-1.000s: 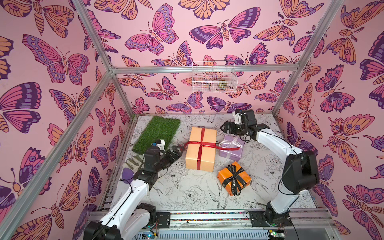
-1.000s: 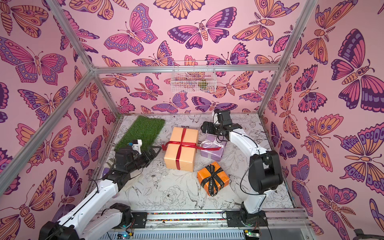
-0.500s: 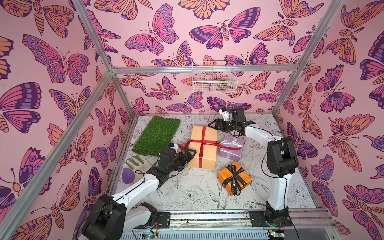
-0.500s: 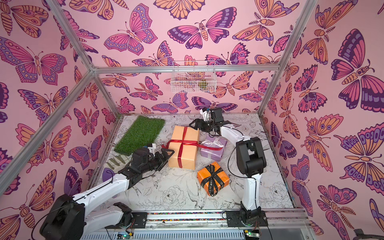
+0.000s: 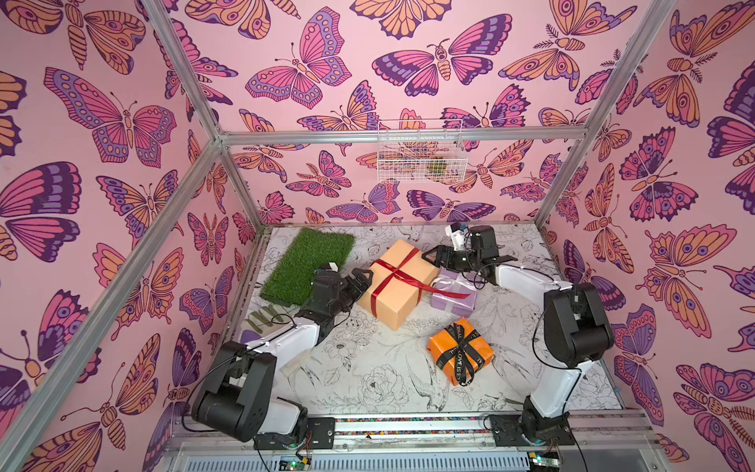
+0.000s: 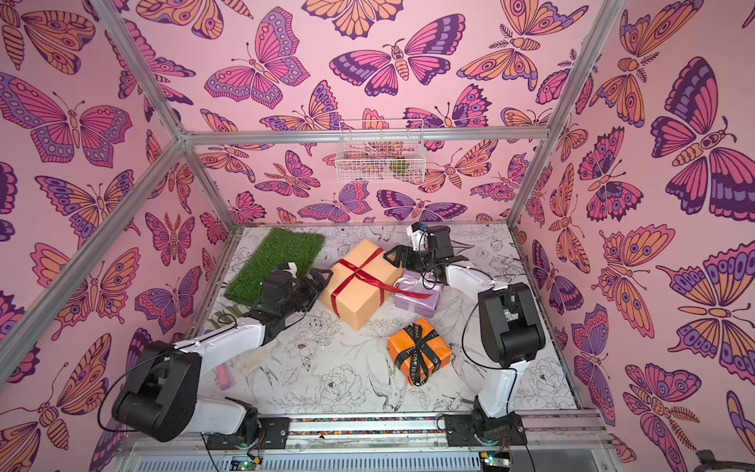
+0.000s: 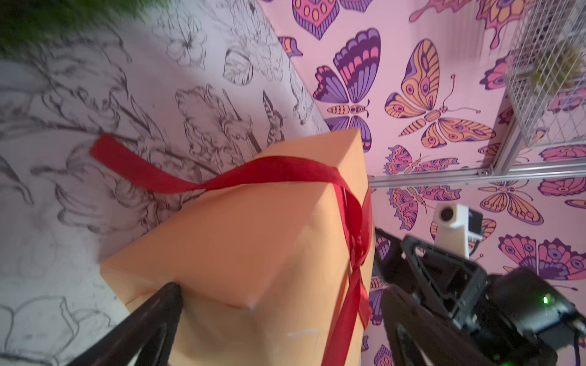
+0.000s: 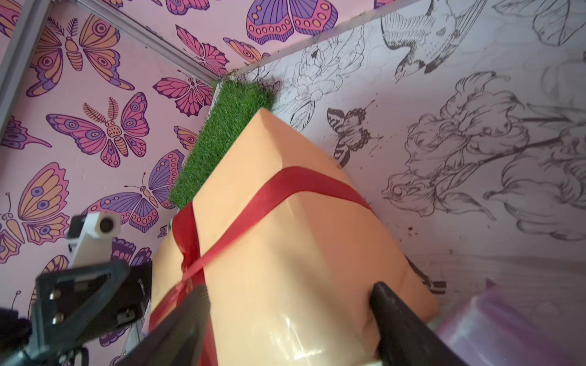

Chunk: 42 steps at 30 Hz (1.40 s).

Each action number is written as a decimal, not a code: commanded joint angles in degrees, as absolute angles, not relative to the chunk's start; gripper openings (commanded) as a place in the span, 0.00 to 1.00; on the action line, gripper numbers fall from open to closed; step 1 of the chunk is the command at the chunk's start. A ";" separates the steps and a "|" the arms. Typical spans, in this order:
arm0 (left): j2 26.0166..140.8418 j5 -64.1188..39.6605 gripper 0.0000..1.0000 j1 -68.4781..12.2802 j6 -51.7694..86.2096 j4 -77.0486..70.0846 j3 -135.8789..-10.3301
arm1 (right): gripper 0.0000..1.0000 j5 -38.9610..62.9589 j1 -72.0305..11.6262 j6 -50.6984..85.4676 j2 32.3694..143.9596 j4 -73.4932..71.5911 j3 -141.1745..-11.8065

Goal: Untie the ribbon bows on the gift boxes
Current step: Adjust the gift box at the center of the board, then untie the ribbon from the gift box.

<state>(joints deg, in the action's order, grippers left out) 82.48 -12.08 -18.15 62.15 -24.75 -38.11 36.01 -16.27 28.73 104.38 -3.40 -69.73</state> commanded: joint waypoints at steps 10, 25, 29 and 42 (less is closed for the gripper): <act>93.05 -24.56 0.99 -11.54 54.04 -32.87 -44.32 | 0.82 28.02 -25.84 26.78 95.72 15.70 -59.77; 79.32 -18.18 0.99 -9.50 25.77 8.76 -53.73 | 0.84 10.64 -25.85 17.74 97.68 29.27 -74.61; 78.44 -13.20 0.83 -14.42 16.35 17.94 -58.01 | 0.83 13.17 -25.92 15.51 99.58 29.70 -78.47; 89.46 -6.81 0.56 -24.51 -7.37 31.56 -73.10 | 0.79 14.72 -26.19 13.11 100.64 31.58 -83.18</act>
<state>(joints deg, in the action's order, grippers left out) 87.31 -7.29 -24.08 -0.95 26.85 -71.42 13.65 -25.71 14.52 100.62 29.61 -81.73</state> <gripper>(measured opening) 0.582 0.800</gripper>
